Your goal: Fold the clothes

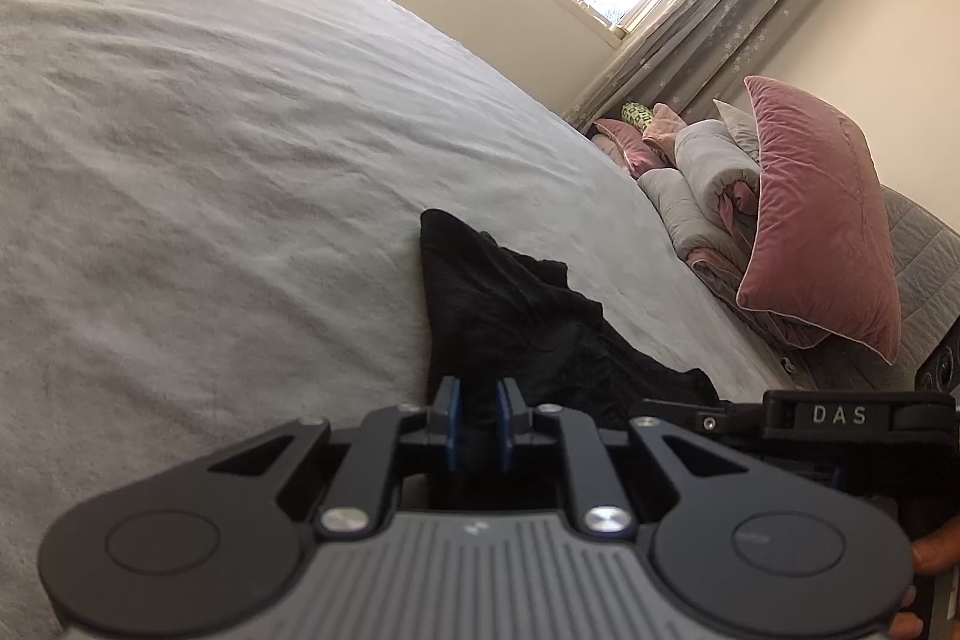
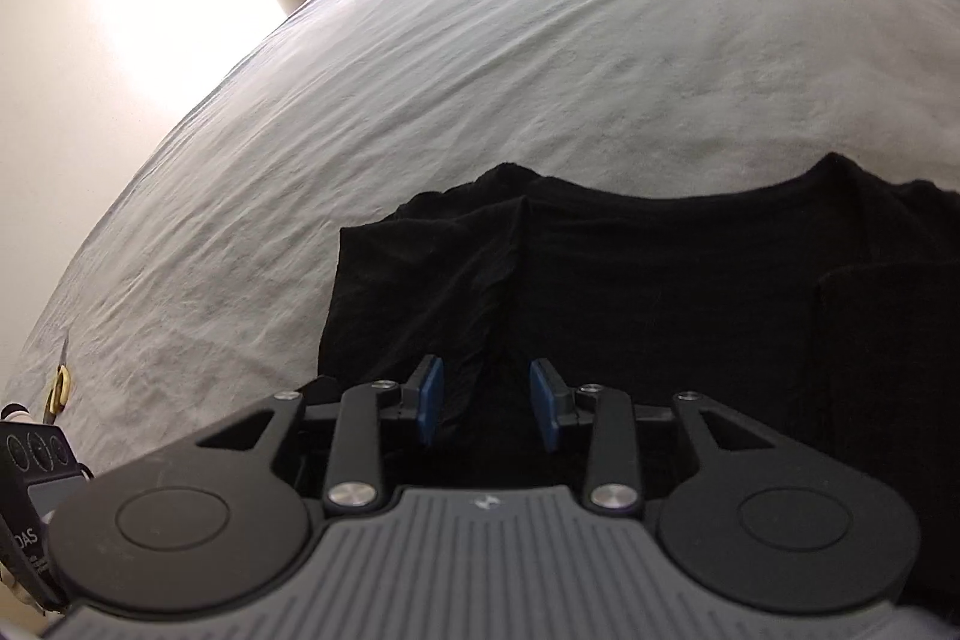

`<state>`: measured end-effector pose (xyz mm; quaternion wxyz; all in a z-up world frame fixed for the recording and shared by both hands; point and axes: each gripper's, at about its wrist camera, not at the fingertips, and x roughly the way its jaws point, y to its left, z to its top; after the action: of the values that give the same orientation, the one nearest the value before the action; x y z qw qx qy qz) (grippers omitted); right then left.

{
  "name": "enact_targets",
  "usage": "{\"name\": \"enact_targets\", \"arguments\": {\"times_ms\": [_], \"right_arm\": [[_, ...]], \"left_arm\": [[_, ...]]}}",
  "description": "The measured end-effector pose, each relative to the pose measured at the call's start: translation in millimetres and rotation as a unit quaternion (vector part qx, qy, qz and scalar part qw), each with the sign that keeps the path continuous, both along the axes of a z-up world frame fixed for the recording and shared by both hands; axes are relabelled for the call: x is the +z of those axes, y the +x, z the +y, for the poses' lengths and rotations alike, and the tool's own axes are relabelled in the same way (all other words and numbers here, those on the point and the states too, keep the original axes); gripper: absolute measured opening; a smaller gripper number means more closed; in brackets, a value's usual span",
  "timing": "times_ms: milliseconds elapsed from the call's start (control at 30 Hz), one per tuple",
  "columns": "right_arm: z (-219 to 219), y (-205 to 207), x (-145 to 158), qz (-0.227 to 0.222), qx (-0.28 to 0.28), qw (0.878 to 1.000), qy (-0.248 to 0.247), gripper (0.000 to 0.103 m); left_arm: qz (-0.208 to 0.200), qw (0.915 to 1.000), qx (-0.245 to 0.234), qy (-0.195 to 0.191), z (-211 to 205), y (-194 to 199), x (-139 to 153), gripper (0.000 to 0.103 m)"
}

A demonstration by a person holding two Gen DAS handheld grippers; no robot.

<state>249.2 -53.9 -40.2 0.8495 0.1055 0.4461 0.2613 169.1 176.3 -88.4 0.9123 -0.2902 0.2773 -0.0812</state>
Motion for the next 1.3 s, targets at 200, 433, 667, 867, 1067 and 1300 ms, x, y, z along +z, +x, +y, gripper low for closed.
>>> {"name": "enact_targets", "arguments": {"times_ms": [200,433,667,867,1067,1300], "right_arm": [[4.3,-19.6,-0.6,0.023,-0.017,0.999,-0.017,0.022],[-59.4,-86.8,33.7,0.014,-0.054,0.998,-0.003,0.050],[-134.5,-166.0,33.3,0.027,-0.109,0.994,-0.004,0.057],[-187.9,-228.3,19.4,0.042,-0.148,0.988,0.004,0.059],[-226.7,-284.7,10.7,0.047,-0.173,0.983,0.027,0.060],[-249.0,-330.3,10.0,0.054,-0.190,0.980,0.033,0.063]], "left_arm": [[0.039,0.9989,0.004,-0.026,10.9,-16.0,9.2,0.015],[0.070,0.9972,-0.027,0.004,11.1,-60.5,36.7,0.038],[0.124,0.9895,-0.065,0.037,-10.0,-108.3,30.5,0.038],[0.127,0.9854,-0.088,0.071,-26.1,-160.9,30.8,0.036],[0.140,0.9760,-0.119,0.117,-34.7,-209.3,35.7,0.036],[0.146,0.9692,-0.145,0.134,-36.4,-260.8,38.1,0.036]]}}
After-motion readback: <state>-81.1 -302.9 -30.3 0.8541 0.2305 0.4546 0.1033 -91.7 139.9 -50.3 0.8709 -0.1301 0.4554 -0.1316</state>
